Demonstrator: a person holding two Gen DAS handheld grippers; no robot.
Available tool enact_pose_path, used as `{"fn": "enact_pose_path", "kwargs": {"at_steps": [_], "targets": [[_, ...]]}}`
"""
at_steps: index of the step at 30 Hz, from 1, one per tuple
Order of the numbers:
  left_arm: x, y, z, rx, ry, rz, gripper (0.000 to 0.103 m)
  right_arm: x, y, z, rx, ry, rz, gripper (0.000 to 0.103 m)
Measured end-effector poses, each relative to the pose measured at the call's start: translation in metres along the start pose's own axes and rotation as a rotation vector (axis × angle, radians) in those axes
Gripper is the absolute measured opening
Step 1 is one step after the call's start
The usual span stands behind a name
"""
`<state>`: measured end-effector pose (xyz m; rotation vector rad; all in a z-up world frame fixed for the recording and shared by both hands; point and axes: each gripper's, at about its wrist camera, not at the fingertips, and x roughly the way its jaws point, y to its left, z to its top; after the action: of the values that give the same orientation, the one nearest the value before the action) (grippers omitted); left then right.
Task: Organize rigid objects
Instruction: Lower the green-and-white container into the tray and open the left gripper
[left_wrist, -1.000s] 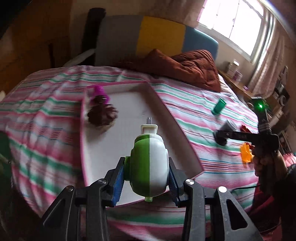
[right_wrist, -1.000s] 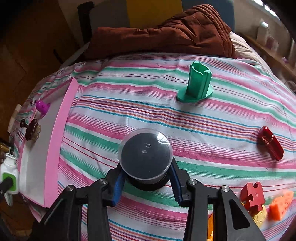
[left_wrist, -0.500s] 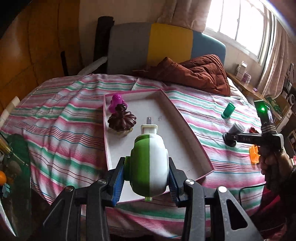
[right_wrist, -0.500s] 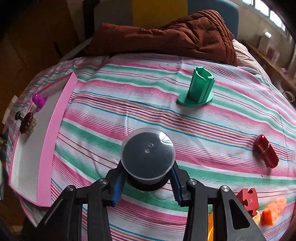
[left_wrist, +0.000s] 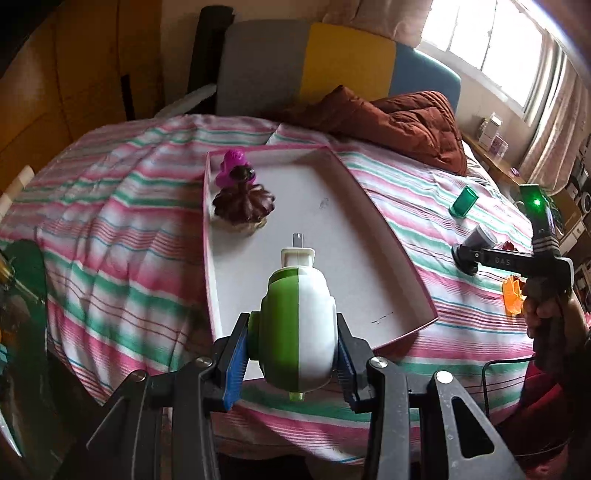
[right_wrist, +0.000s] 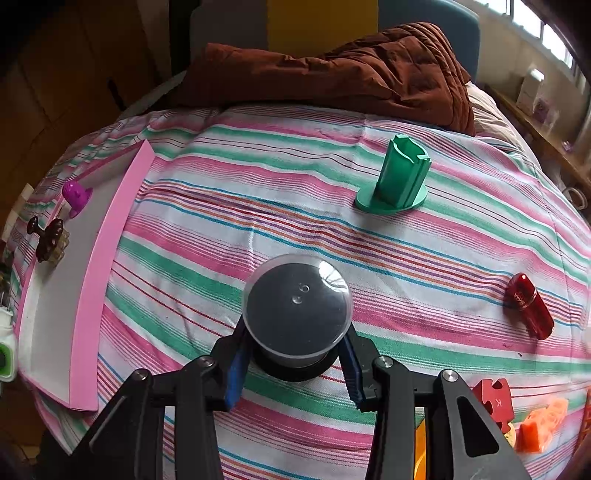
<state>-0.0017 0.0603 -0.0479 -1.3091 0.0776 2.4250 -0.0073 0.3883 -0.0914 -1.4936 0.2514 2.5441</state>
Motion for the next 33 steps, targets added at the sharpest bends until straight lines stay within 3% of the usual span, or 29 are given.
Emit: {"fn": "enact_pose_path", "kwargs": {"at_steps": [7,11,20,25,33], "targets": [[0.012,0.022,0.006,-0.08,0.011,-0.01,0.042,0.0,-0.001,-0.001,-0.003,-0.002,-0.004,0.044],[0.026,0.023,0.018,-0.068,-0.021,0.001,0.042,0.0,0.001,-0.001,-0.007,-0.004,-0.008,0.044],[0.073,0.03,0.045,-0.042,-0.009,0.092,0.042,0.0,0.001,-0.001,-0.007,-0.004,-0.007,0.044],[0.073,0.03,0.046,-0.049,0.01,0.061,0.042,0.0,0.001,0.0,-0.003,-0.004,-0.005,0.044],[0.052,0.029,0.041,-0.047,-0.026,0.087,0.047,0.001,0.001,0.001,0.0,-0.004,-0.004,0.044]]}}
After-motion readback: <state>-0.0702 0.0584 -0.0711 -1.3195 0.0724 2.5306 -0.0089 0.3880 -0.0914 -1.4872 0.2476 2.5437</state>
